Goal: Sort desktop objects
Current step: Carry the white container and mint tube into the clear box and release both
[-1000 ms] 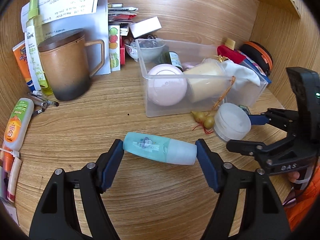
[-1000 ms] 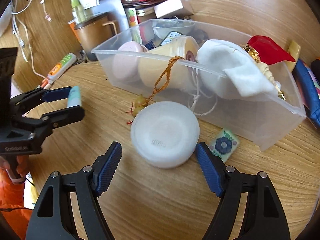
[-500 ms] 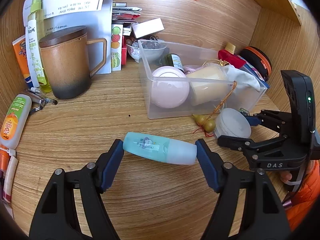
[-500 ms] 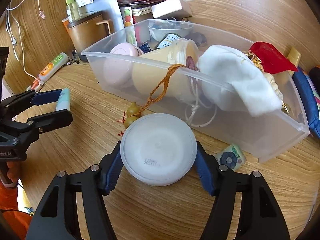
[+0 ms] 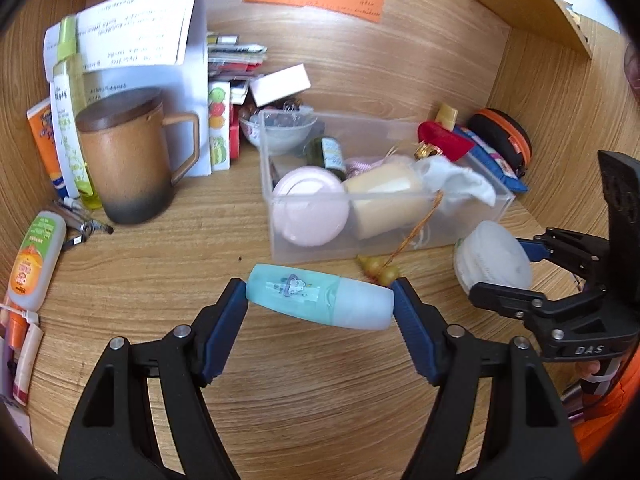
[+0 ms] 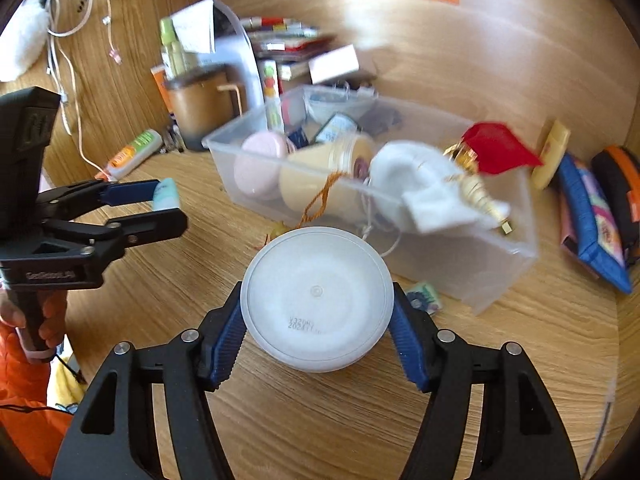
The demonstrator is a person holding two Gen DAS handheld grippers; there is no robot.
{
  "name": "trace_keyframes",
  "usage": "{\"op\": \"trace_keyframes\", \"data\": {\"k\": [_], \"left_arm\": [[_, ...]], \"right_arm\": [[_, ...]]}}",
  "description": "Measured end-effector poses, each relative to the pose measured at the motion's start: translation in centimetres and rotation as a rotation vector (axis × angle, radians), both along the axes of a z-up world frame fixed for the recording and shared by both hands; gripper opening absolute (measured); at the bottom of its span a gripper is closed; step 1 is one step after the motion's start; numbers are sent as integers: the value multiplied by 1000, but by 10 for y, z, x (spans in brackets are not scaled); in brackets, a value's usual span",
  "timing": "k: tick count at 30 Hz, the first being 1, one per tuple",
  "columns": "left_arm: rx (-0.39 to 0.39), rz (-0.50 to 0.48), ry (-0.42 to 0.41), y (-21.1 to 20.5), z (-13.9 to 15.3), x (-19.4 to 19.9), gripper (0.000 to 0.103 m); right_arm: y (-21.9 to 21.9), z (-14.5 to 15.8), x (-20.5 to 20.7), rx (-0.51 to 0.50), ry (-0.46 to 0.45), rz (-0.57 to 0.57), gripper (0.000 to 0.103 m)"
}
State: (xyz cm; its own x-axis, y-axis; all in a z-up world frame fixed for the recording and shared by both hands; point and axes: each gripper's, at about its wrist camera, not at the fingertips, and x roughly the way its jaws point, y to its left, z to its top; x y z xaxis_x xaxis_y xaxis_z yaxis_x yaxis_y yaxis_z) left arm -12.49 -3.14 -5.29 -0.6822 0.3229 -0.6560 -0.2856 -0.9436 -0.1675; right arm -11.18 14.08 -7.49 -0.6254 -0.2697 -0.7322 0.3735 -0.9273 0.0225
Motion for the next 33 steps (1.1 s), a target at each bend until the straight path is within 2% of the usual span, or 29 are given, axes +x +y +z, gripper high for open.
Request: {"op": "trace_keyframes", "data": {"k": [12, 20, 27, 33], "left_arm": [[33, 7, 75, 10, 31, -7, 73], [14, 20, 114, 12, 48, -24, 73], [28, 19, 108, 14, 53, -47, 73], [34, 16, 89, 16, 54, -72, 73]], "right_arm": [[23, 39, -1, 0, 120, -49, 62], [37, 61, -19, -29, 179, -65, 62], [41, 68, -49, -45, 187, -55, 62], [47, 65, -84, -69, 149, -70, 62]]}}
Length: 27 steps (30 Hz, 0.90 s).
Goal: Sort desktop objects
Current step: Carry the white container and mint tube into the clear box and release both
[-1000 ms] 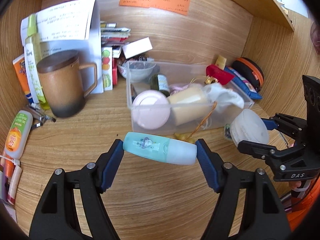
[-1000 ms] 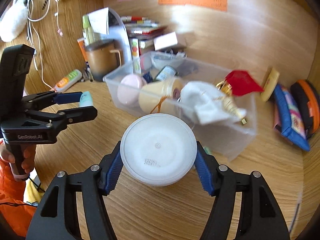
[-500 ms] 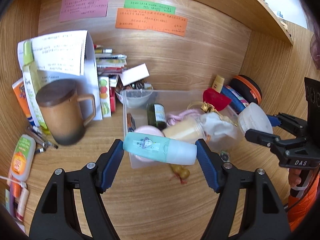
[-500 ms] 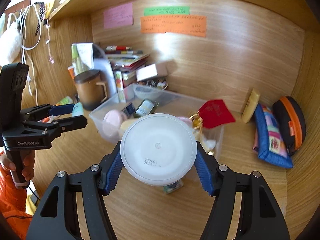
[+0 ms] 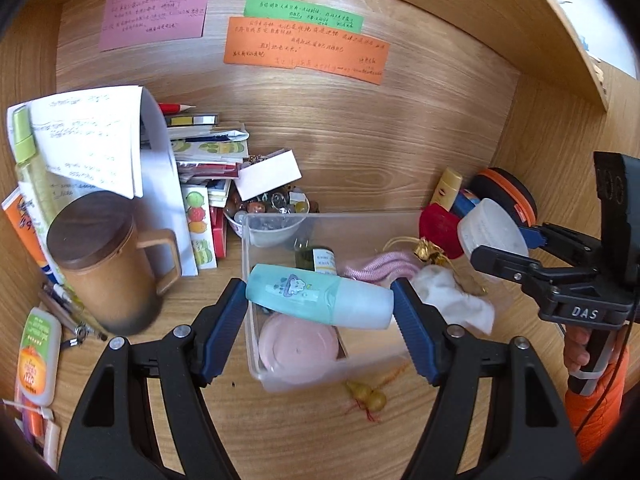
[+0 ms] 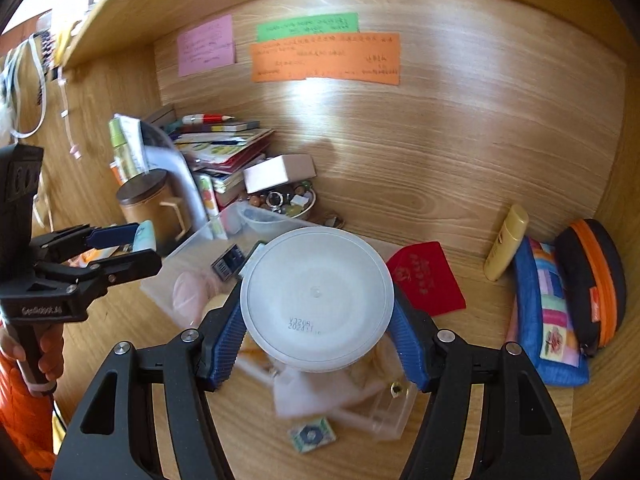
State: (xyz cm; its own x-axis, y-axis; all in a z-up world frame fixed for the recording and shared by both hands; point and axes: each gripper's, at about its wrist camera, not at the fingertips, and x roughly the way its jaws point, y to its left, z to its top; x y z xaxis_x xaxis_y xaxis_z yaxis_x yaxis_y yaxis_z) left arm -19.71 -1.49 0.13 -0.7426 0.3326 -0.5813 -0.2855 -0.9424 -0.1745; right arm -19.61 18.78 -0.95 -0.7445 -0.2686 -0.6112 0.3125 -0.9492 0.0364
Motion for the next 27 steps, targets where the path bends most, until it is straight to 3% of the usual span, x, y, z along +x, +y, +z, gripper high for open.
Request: {"op": "trace_keyframes", "data": {"k": [9, 17, 21, 27], "left_arm": [[6, -24, -52, 7, -8, -36, 73], [5, -29, -116, 18, -26, -61, 73], [1, -20, -145, 19, -35, -69, 73], [-18, -21, -133, 23, -38, -70, 73]], "right_arm": [[-8, -15, -43, 32, -68, -2, 62], [-20, -31, -59, 111, -78, -29, 62], [-17, -40, -65, 101, -113, -35, 62], [-16, -48, -68, 100, -135, -33, 62]]}}
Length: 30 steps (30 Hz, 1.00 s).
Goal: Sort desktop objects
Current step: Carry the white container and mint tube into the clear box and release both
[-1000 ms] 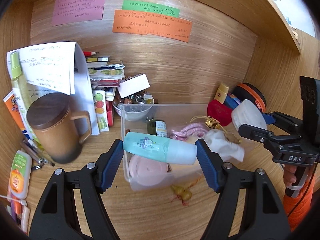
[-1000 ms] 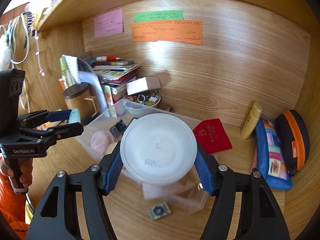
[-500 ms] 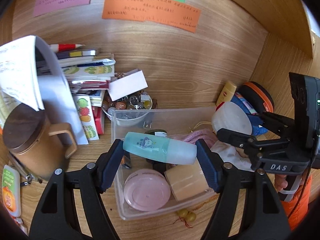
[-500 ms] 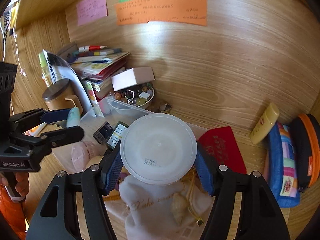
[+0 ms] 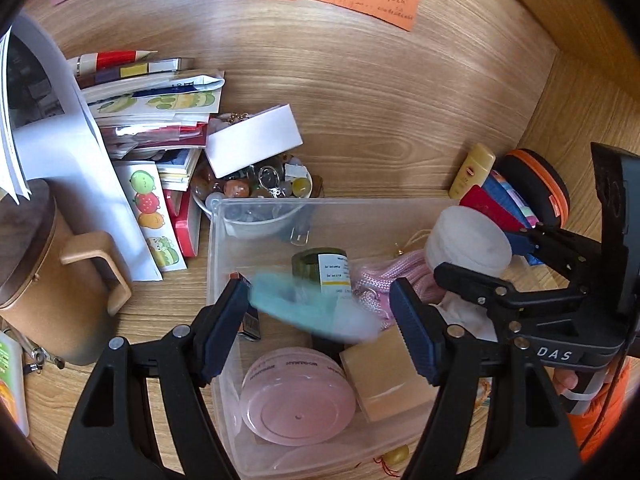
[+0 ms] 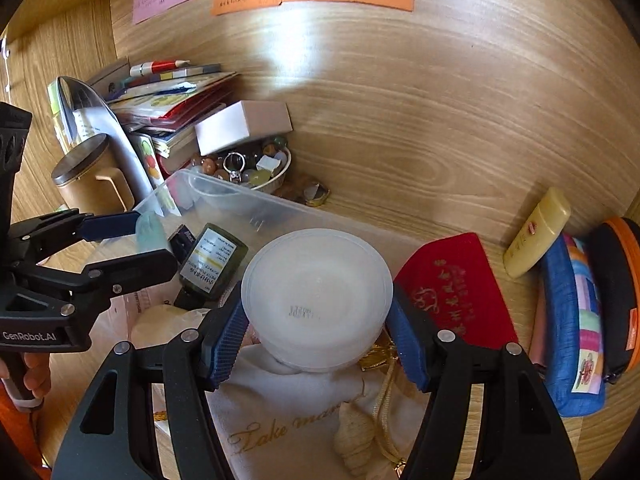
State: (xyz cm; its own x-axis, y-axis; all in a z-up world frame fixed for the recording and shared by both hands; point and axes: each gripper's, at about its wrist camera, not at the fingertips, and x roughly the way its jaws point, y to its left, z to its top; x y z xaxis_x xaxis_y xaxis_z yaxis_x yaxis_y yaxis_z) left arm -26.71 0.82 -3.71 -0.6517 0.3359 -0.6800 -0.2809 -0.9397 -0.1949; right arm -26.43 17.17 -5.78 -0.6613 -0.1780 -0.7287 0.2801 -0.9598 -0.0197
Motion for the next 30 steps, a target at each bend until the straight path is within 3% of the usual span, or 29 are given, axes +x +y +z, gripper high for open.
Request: {"op": "trace_keyframes", "data": {"k": [10, 14, 20, 24, 30], "left_arm": [[-42, -17, 25, 4, -2, 1, 78], [-49, -22, 29, 6, -2, 2, 88], [-68, -23, 39, 10, -4, 4, 89], [-45, -22, 24, 7, -3, 5, 89], [3, -4, 18, -1, 9, 9, 89]], "right_arm": [[-2, -6, 0, -1, -16, -1, 63], [-1, -7, 0, -3, -25, 0, 66], [-3, -2, 3, -7, -5, 10, 67], [-3, 5, 8, -3, 19, 4, 77], [-1, 21, 16, 17, 77, 1, 78]]}}
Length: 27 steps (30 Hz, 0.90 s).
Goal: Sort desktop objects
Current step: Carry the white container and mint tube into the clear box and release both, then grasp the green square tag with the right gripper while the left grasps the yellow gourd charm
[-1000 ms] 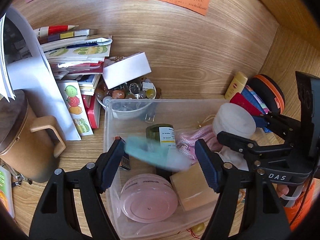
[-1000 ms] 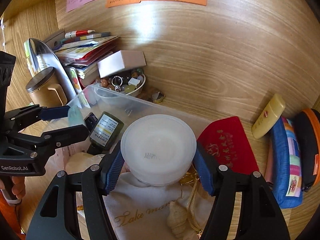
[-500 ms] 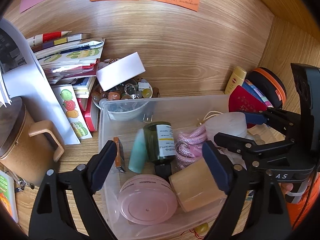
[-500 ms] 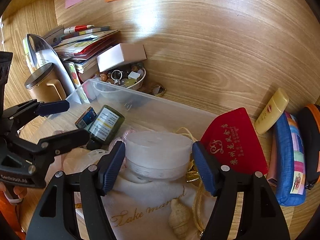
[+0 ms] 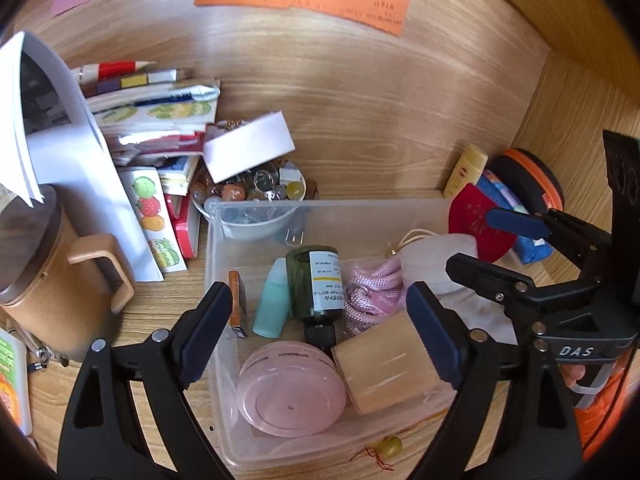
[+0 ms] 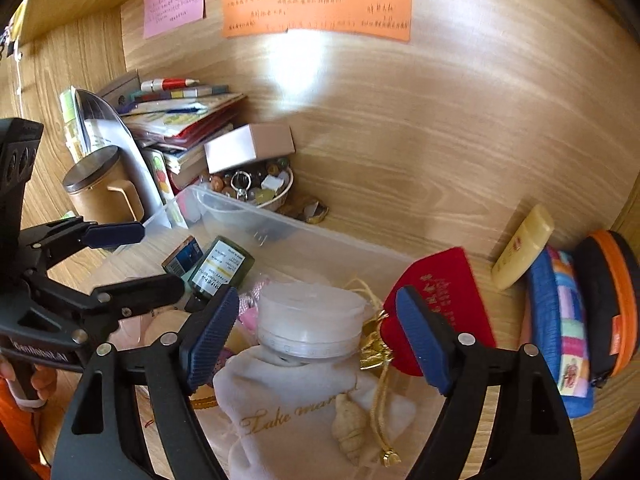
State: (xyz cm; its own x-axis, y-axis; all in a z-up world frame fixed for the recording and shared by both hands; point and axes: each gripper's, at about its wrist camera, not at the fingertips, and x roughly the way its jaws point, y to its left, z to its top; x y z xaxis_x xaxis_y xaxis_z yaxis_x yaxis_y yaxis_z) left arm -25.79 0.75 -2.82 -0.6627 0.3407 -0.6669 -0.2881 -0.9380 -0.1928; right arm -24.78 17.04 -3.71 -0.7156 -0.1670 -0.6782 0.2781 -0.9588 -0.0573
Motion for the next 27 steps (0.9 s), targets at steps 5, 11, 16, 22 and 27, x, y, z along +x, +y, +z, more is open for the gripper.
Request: {"op": "trace_keyframes", "data": {"k": [5, 11, 16, 22, 27], "left_arm": [[11, 5, 37, -3, 17, 13, 94], [-11, 3, 91, -2, 32, 37, 96], [-38, 18, 108, -3, 38, 52, 98], [-66, 57, 92, -6, 36, 71, 99], [-87, 74, 87, -7, 31, 90, 99]], "right_arm": [[1, 15, 9, 27, 46, -12, 78], [8, 36, 31, 13, 105, -15, 85], [18, 44, 49, -49, 115, -28, 88], [21, 40, 72, -35, 112, -45, 88], [24, 30, 96, -17, 107, -46, 88]]}}
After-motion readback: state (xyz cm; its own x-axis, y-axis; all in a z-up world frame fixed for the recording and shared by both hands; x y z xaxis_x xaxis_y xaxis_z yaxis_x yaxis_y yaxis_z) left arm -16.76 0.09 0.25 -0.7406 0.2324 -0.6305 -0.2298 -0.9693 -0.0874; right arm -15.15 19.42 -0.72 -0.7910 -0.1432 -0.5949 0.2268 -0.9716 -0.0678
